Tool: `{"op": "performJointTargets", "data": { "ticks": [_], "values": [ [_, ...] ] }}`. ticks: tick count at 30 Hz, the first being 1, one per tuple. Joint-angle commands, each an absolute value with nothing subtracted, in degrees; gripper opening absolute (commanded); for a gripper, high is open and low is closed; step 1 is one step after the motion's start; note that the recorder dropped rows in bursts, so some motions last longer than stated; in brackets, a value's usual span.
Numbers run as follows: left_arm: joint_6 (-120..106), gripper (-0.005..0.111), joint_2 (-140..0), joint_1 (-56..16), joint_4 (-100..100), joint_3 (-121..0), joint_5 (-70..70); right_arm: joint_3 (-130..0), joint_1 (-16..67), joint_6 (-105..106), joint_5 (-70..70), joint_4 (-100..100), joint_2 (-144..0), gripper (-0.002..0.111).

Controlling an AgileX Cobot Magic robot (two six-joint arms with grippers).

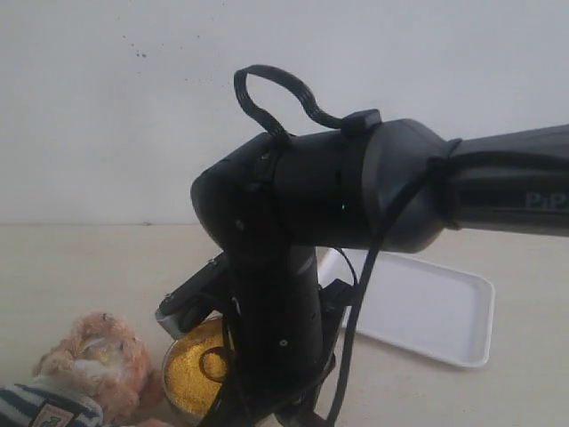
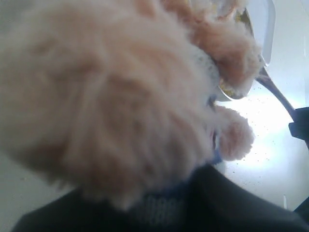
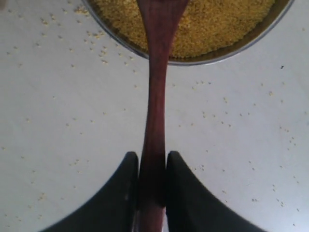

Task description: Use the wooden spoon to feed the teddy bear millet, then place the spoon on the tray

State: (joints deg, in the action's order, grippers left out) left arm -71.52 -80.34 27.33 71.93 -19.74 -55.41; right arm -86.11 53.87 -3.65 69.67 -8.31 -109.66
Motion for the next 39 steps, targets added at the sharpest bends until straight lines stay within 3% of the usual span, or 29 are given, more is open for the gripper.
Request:
{"op": "performJointTargets", "data": {
  "ticks": [1,24,39],
  "values": [
    [-71.7,0.004,-79.8,27.5,73.0,-19.6,-56.3,-86.4,53.1,-1.9,70.0,-7.2,-108.1,0.000],
    [-71.7,0.004,-79.8,27.5,73.0,-19.6,-56.3,-91.0,63.7,-2.6,70.0,-18.8,-106.7,0.000],
    [-71.7,0.004,-79.8,27.5,73.0,-19.6,-56.3,-92.7,64.6,0.0,70.0,-23.3,-108.6,0.000]
  ]
}}
